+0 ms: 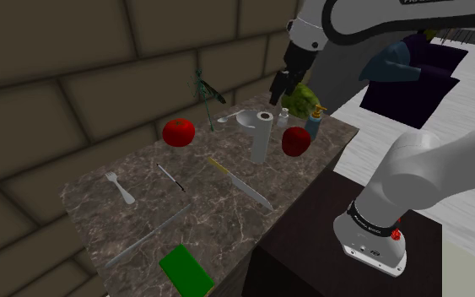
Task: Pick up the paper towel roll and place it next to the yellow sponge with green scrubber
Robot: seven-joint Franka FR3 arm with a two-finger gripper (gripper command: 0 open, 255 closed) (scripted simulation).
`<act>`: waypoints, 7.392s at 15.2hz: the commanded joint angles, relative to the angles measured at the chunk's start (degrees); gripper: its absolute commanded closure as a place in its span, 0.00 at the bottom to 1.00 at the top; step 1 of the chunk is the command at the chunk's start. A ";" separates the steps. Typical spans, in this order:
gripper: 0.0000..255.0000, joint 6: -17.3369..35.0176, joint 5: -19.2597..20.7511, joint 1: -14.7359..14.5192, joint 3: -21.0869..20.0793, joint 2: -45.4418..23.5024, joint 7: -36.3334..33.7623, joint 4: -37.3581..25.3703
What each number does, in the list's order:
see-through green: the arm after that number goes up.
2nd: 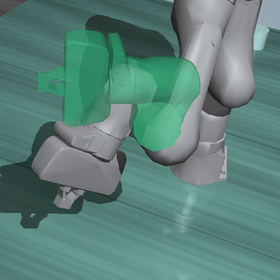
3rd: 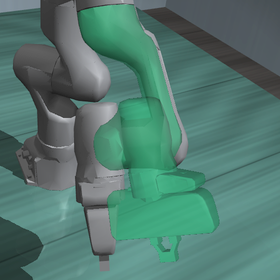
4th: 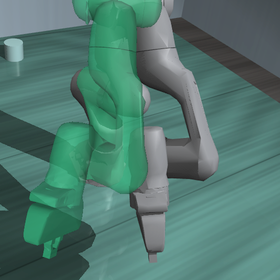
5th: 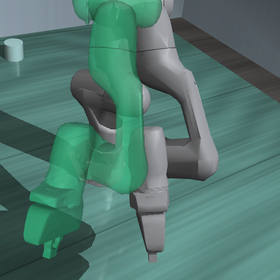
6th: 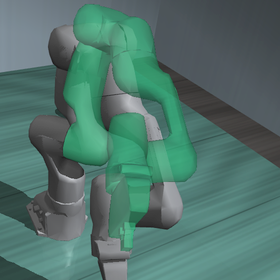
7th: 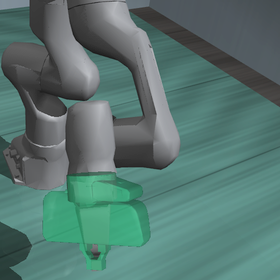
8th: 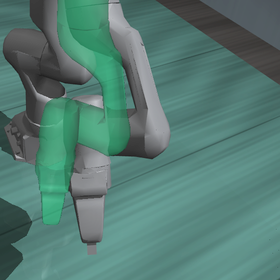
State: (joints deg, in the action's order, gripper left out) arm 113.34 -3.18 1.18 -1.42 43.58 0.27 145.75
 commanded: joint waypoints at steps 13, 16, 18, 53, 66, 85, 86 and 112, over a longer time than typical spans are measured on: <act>0.00 21.69 2.72 2.42 1.32 -12.15 1.84 9.08; 0.00 22.25 2.71 2.42 1.32 -12.52 1.84 9.27; 0.00 22.25 2.71 2.42 1.32 -12.52 1.84 9.27; 1.00 4.18 2.80 2.46 1.34 -7.44 1.74 -3.73; 1.00 -5.76 2.83 2.46 1.35 -7.72 1.69 -13.94; 1.00 -19.70 2.86 2.47 1.37 -11.74 1.62 -31.90; 1.00 -20.24 2.86 2.47 1.37 -11.98 1.62 -32.69; 1.00 -22.80 -6.18 -3.66 -26.87 -10.06 -30.72 -35.27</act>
State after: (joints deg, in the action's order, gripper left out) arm 90.04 -9.20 -2.39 -27.93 33.43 -30.08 109.93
